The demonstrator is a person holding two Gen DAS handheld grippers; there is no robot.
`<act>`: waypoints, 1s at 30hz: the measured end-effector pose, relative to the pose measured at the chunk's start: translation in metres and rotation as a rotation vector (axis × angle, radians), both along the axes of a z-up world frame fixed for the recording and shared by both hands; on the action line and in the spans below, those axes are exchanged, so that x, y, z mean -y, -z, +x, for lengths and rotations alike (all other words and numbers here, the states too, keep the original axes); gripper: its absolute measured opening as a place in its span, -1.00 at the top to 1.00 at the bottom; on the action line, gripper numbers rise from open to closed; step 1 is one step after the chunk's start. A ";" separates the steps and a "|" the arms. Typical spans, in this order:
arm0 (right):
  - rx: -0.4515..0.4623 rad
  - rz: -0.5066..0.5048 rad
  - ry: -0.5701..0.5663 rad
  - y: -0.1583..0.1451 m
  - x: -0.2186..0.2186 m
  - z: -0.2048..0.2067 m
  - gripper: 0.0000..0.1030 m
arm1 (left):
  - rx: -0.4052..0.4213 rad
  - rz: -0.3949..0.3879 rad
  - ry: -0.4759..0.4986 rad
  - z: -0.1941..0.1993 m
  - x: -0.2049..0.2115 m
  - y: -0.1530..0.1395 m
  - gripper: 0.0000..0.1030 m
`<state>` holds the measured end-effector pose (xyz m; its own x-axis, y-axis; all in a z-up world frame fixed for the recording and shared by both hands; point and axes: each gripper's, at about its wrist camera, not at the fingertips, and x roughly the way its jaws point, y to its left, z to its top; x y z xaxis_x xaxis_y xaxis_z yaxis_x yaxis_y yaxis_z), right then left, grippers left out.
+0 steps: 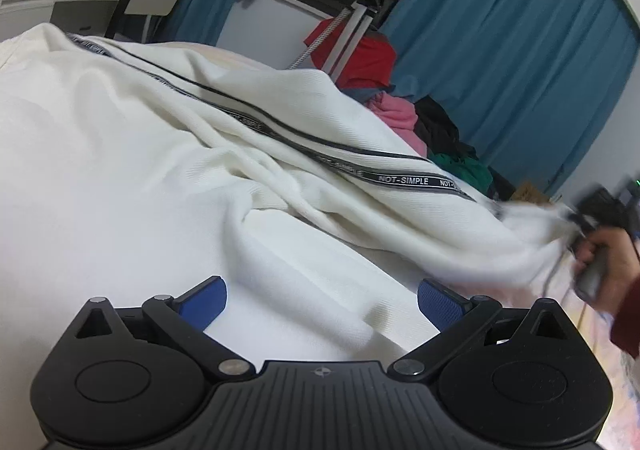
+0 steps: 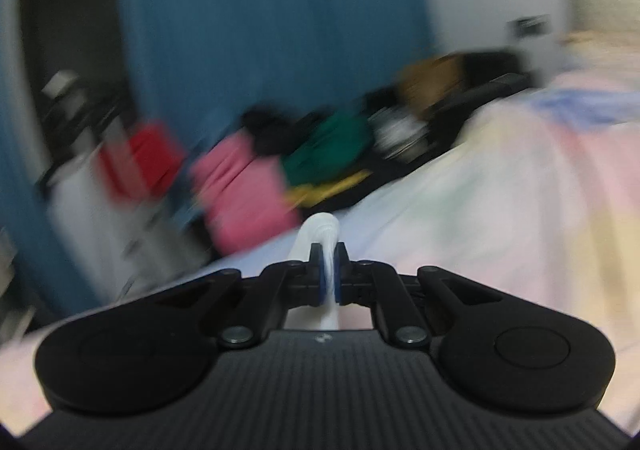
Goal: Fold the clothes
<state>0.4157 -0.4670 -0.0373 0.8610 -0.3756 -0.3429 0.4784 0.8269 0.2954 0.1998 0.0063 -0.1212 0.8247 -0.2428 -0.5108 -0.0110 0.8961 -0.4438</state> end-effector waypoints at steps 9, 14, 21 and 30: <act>-0.063 0.117 0.283 0.068 0.094 -0.093 0.87 | 0.007 0.071 0.011 -0.006 0.006 -0.004 -0.99; -0.083 0.230 0.295 0.113 0.093 -0.112 0.87 | 0.022 0.123 0.026 -0.013 0.011 -0.007 -0.99; 0.059 0.267 0.262 0.073 0.099 -0.144 0.89 | 0.069 0.179 0.047 -0.020 0.021 -0.019 -0.99; -0.130 0.242 0.273 0.092 0.113 -0.164 0.79 | 0.093 0.181 0.073 -0.034 0.024 -0.035 -0.99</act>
